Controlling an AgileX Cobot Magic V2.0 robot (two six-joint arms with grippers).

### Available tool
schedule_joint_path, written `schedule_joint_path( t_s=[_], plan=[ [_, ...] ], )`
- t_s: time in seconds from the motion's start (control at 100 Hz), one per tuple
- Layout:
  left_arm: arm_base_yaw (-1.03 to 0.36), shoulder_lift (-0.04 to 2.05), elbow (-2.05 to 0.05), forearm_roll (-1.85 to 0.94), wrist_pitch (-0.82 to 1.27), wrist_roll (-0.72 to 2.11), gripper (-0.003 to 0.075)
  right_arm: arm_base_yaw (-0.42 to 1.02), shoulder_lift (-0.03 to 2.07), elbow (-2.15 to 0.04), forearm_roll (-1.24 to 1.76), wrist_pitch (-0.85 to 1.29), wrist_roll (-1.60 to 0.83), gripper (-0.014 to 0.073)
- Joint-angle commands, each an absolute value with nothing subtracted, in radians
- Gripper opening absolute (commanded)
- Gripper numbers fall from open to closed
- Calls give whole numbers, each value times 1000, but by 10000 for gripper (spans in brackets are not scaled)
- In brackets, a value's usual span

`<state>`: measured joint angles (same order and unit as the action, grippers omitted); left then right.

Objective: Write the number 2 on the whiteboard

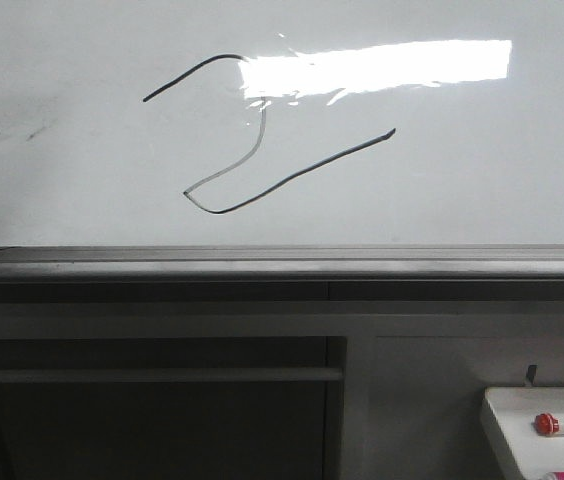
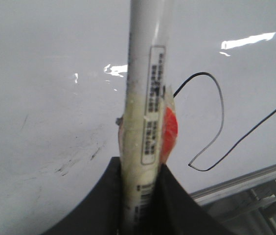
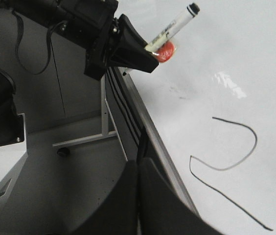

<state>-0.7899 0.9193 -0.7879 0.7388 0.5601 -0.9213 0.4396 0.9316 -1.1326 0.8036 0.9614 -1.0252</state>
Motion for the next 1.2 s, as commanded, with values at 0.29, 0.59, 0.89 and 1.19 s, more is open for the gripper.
schedule_joint_path(
  t_s=[0.29, 0.59, 0.89, 1.19],
  plan=[
    [-634, 1109, -799, 770, 322, -973, -20, 431, 915, -1001, 973, 760, -1016, -69],
    [-574, 1194, -799, 816, 320, -976, -20, 431, 915, -1001, 1010, 764, -1016, -69],
    [-528, 1224, -799, 812, 243, -980, -20, 431, 915, -1001, 1018, 762, -1016, -69],
    [-528, 1278, -799, 793, 192, -980, -20, 431, 915, -1001, 1023, 766, -1016, -69]
  ],
)
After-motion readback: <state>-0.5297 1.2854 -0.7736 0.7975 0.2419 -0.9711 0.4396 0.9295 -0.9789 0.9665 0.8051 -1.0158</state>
